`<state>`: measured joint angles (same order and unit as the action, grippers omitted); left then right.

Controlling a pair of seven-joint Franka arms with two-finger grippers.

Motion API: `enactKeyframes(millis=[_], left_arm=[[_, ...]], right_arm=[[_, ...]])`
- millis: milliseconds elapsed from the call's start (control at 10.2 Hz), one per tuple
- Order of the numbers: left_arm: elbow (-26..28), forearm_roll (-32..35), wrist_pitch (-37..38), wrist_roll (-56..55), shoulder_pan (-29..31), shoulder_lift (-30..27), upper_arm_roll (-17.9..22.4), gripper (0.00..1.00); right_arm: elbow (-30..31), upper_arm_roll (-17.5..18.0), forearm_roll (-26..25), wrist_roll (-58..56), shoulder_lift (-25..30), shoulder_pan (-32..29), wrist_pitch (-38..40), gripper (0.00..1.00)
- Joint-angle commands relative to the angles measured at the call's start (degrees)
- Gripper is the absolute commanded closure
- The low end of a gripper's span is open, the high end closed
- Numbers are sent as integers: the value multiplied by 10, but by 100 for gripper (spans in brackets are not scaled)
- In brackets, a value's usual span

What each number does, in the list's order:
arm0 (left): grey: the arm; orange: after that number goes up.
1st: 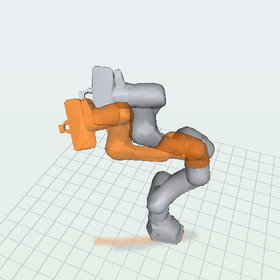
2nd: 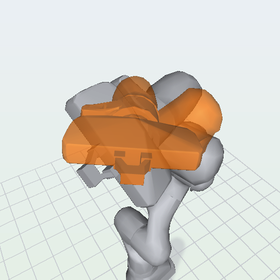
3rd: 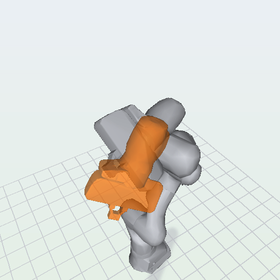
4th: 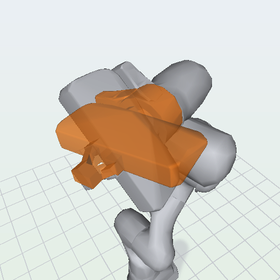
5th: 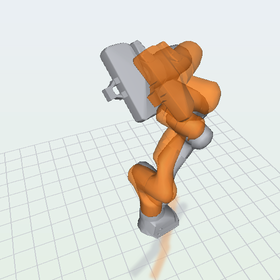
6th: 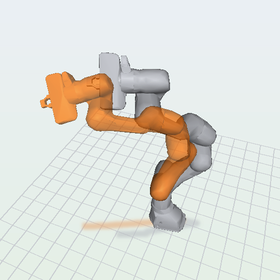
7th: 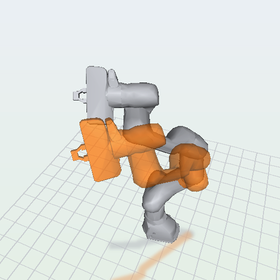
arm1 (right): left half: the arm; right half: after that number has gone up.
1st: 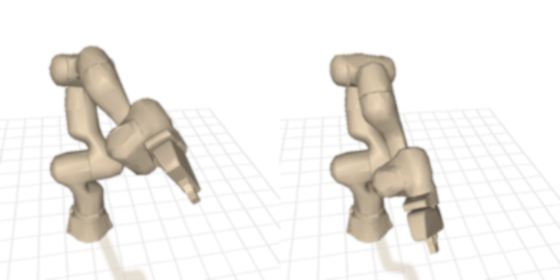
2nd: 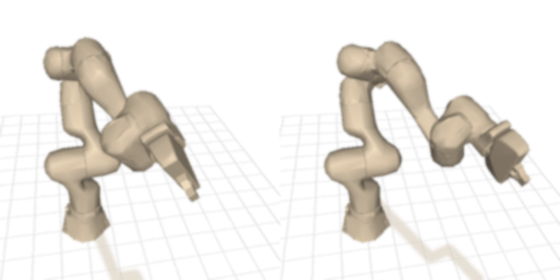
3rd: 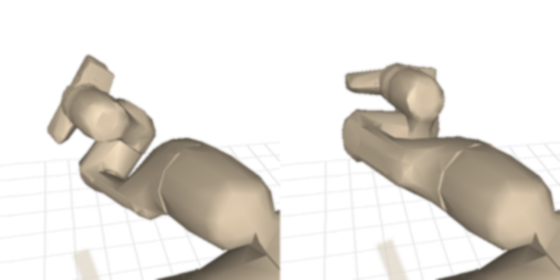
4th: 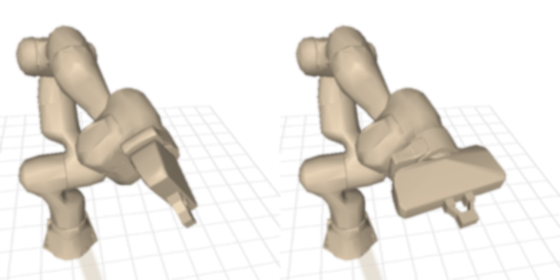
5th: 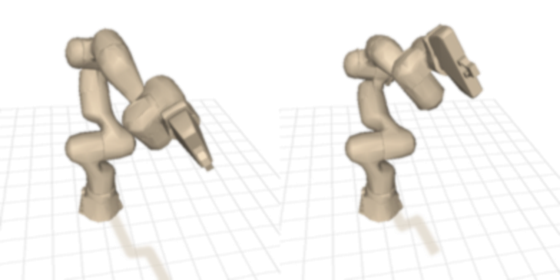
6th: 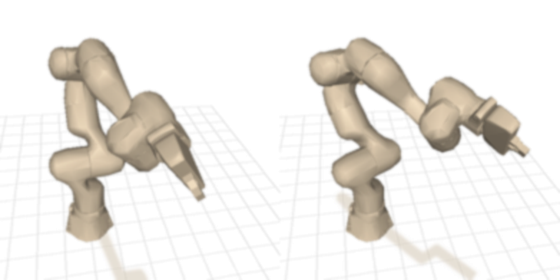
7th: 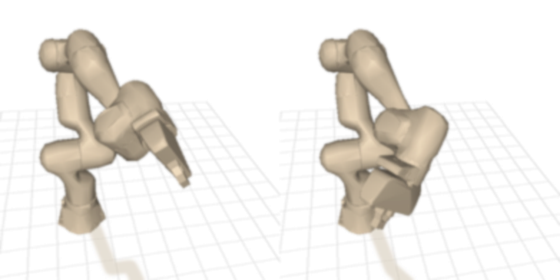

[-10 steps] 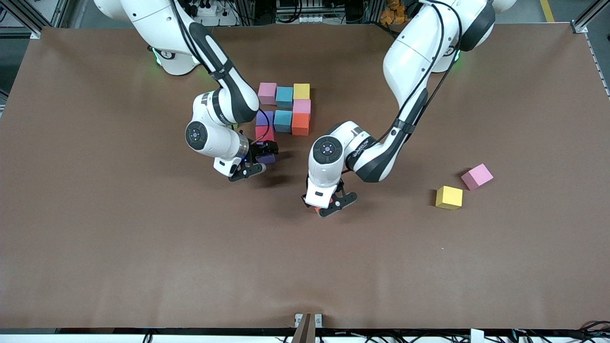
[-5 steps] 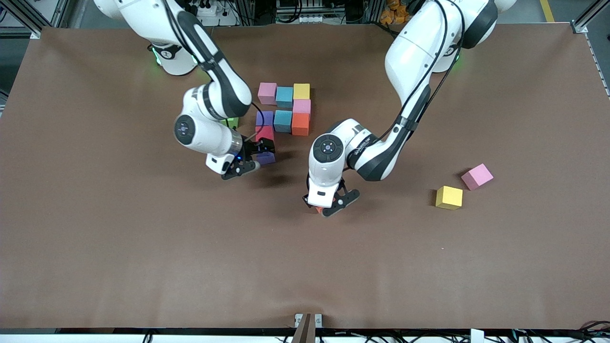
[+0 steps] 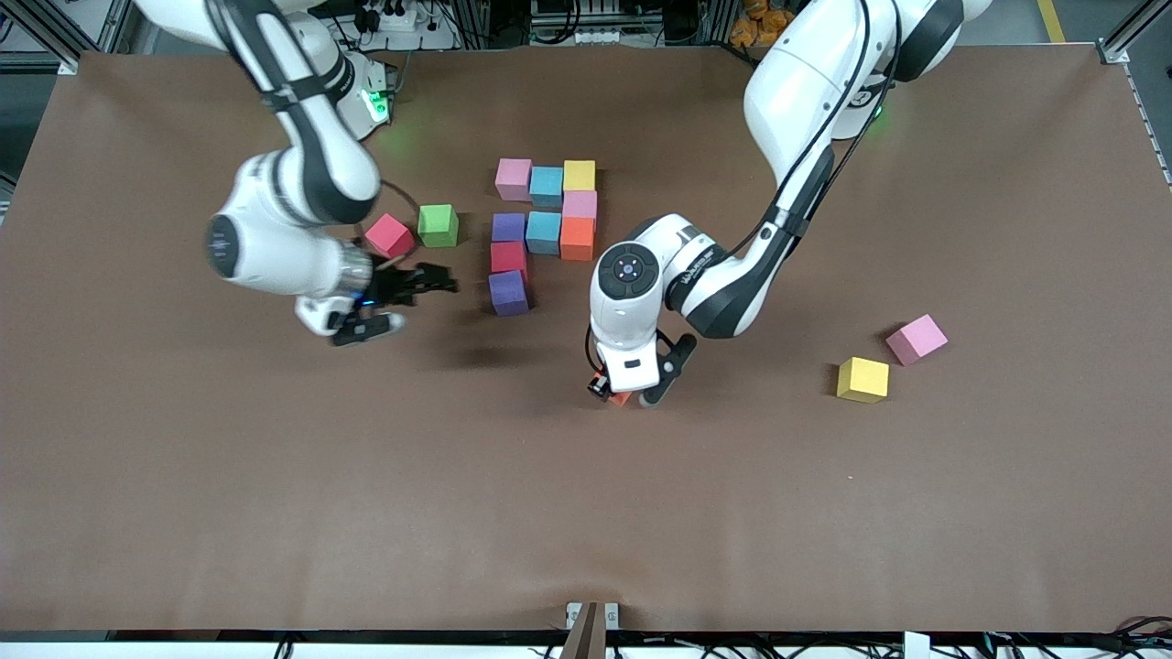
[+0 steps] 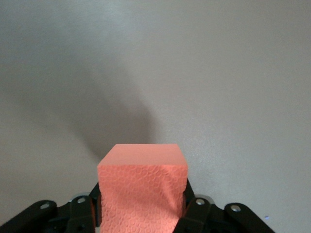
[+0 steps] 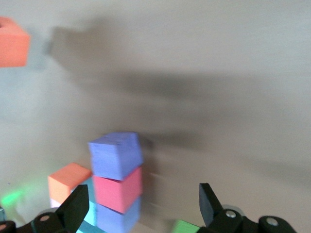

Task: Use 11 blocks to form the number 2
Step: 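Release the purple cube with the right gripper while the left gripper carries orange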

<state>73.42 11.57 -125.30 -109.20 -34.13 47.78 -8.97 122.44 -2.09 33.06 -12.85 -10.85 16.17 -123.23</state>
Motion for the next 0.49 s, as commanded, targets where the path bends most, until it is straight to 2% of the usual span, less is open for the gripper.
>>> enactKeyframes(millis=[0, 197, 295, 394], left_arm=[[15, -8, 11, -137, -18, -16, -4, 100], [28, -5, 12, -258, -51, -15, -4, 100], [34, -4, 12, -309, -62, -15, -4, 100], [37, -4, 12, -351, -68, -13, -4, 100]], right_arm=[[-82, 10, -54, 5, -21, -50, 74, 0], [-196, 9, -154, 72, -69, -89, 123, 0], [-230, 10, -218, 79, -84, -99, 122, 0], [-267, 10, -252, 76, -99, -115, 121, 0]])
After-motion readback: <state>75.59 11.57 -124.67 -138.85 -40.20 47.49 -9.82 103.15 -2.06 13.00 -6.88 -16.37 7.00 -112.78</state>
